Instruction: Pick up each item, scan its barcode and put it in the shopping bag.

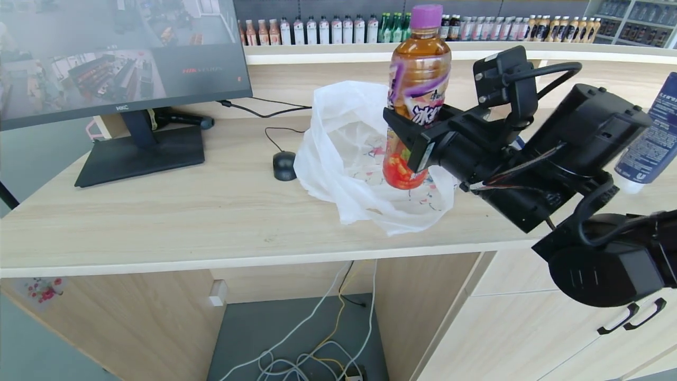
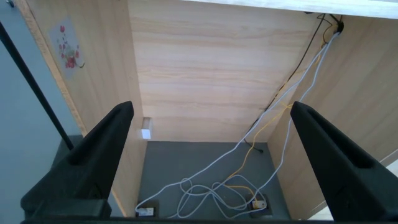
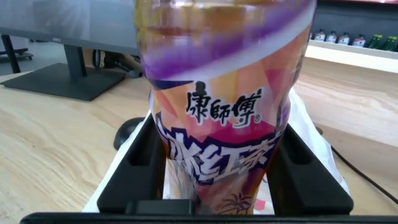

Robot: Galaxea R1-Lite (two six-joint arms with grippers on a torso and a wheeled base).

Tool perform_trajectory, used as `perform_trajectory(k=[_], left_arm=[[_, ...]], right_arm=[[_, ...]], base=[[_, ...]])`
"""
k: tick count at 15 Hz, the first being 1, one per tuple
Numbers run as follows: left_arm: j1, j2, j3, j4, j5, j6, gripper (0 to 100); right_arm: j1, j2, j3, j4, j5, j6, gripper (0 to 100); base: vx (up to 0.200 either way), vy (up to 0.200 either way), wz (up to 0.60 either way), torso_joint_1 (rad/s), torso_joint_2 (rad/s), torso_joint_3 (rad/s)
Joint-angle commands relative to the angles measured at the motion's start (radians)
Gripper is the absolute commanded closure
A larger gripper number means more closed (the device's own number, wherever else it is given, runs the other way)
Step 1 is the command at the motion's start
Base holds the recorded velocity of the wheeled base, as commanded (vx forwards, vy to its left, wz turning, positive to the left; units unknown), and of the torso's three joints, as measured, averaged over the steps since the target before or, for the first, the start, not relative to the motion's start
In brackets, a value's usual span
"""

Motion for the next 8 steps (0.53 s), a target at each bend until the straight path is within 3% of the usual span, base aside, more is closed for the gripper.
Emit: perform_trajectory(k=[1,8], left_arm=[[0.0,0.0,0.0,0.0,0.0,0.0,0],[0.0,0.0,0.0,0.0,0.0,0.0,0]], right_arm=[[-0.025,0.04,-0.051,0.02,0.001,0.007,100],[-0.051,0.137,-0.209,0.128,0.0,0.047,100]], base=[[0.0,0.0,0.0,0.0,0.0,0.0],[0.0,0.0,0.0,0.0,0.0,0.0]])
